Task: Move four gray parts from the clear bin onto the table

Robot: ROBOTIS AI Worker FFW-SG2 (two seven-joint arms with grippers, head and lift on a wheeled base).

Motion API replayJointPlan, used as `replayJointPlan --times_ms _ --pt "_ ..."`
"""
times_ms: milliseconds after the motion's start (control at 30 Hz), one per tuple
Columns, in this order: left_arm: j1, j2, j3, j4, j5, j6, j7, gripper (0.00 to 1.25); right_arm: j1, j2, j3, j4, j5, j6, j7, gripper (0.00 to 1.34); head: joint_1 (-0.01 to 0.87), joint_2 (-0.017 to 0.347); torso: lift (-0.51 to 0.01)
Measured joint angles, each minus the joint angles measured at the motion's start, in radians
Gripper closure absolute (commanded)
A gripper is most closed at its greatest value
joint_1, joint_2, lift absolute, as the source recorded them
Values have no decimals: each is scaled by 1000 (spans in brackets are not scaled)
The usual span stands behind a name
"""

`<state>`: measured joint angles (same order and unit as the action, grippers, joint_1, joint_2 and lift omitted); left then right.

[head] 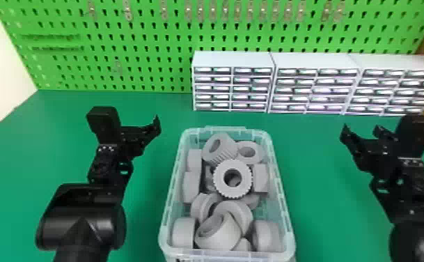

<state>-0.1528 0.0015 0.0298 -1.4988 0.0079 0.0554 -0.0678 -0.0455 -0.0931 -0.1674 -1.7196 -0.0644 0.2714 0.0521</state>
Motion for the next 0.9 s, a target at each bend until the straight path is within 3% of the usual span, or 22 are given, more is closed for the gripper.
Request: replayJointPlan --times_ms 900 --pt "1 0 -24 19 10 0 0 93 20 1 -5 -8 -2 1 0 515 693 72 -52"
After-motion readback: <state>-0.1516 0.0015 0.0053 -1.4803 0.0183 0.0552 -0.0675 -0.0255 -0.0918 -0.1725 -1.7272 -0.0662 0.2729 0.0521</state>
